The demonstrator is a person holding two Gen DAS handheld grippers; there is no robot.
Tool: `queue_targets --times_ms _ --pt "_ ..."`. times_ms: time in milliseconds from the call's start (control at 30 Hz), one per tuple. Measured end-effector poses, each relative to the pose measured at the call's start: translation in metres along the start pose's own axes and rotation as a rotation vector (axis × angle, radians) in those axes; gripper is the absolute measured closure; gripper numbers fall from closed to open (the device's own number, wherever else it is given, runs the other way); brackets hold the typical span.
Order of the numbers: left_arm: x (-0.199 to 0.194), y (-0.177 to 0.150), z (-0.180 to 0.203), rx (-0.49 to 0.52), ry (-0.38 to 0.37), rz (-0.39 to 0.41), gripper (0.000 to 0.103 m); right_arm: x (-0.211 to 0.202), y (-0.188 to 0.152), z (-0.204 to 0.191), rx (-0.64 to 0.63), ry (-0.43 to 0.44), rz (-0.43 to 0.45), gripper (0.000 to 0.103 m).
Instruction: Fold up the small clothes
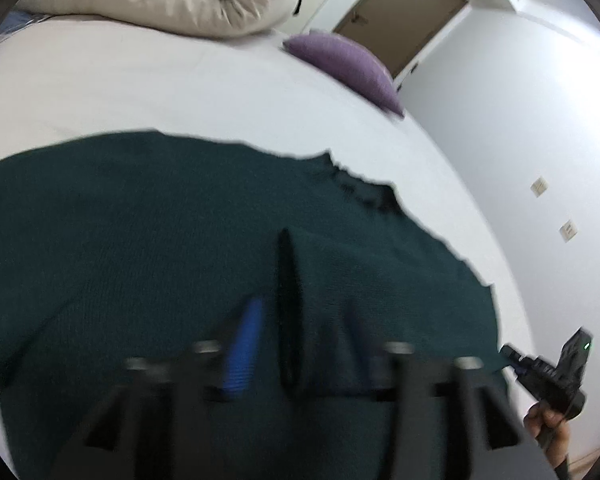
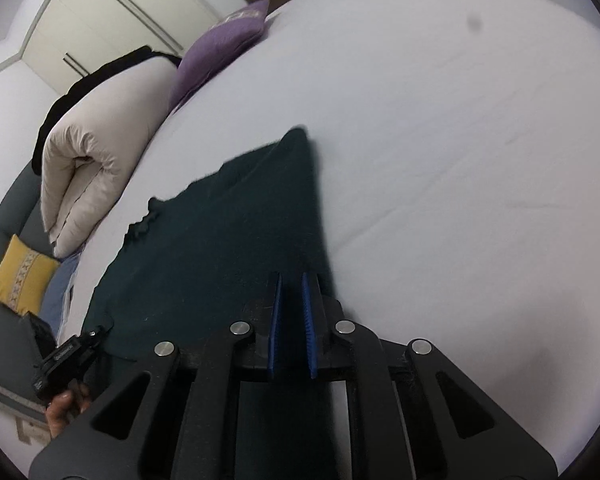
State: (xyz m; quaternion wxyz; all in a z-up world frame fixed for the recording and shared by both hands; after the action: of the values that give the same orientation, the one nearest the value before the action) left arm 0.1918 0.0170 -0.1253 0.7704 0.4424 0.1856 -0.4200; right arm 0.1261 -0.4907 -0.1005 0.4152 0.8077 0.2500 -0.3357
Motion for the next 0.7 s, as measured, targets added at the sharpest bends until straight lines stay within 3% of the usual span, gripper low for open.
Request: queue_targets --times_ms 33,100,133,200,267,333,400,533,700 --pt "-0.014 0.000 -0.002 -0.018 0.016 0.027 0.021 -0.012 -0.001 0.000 0.006 0.005 0.023 0.085" --pt "-0.042 -0.001 -0.010 -0.056 0.012 0.078 0.017 -0.039 -0.004 -0.011 0.000 0.037 0.092 0.082" --pt "-0.061 -0.002 -0.019 -0.091 -0.022 0.100 0.017 -0.050 -0.007 -0.023 -0.026 0.025 0.123 0.075" --pt "-0.093 -0.008 -0.040 -0.153 -0.050 0.136 0.017 -0.079 -0.015 -0.059 -0.137 -0.003 0.219 0.071" --pt "-0.128 -0.016 -0.072 -0.229 -0.040 0.182 0.017 -0.102 -0.025 -0.101 -0.250 -0.027 0.306 0.049" --pt "-0.165 -0.030 -0.114 -0.340 -0.017 0.239 0.017 -0.130 -0.038 -0.137 -0.328 -0.024 0.434 0.007" --pt "-0.204 -0.048 -0.164 -0.479 0.006 0.303 0.018 -0.148 -0.051 -0.167 -0.360 0.023 0.528 0.000" --pt "-0.261 -0.086 -0.241 -0.726 0.087 0.418 0.018 -0.148 -0.060 -0.209 -0.333 0.172 0.432 0.000" --pt "-0.277 -0.110 -0.290 -0.949 0.040 0.498 0.024 -0.127 -0.075 -0.241 -0.248 0.323 0.250 0.000"
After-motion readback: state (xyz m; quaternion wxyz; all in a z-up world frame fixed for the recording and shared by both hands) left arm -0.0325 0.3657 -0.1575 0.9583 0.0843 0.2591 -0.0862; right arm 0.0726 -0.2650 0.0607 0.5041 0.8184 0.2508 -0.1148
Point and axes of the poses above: each gripper's, at about its wrist camera, not at the fingertips, and x roughly the way its jaws point, z to its right, y to its top, the point moved 1 cm from there along x, roughly the way its jaws point
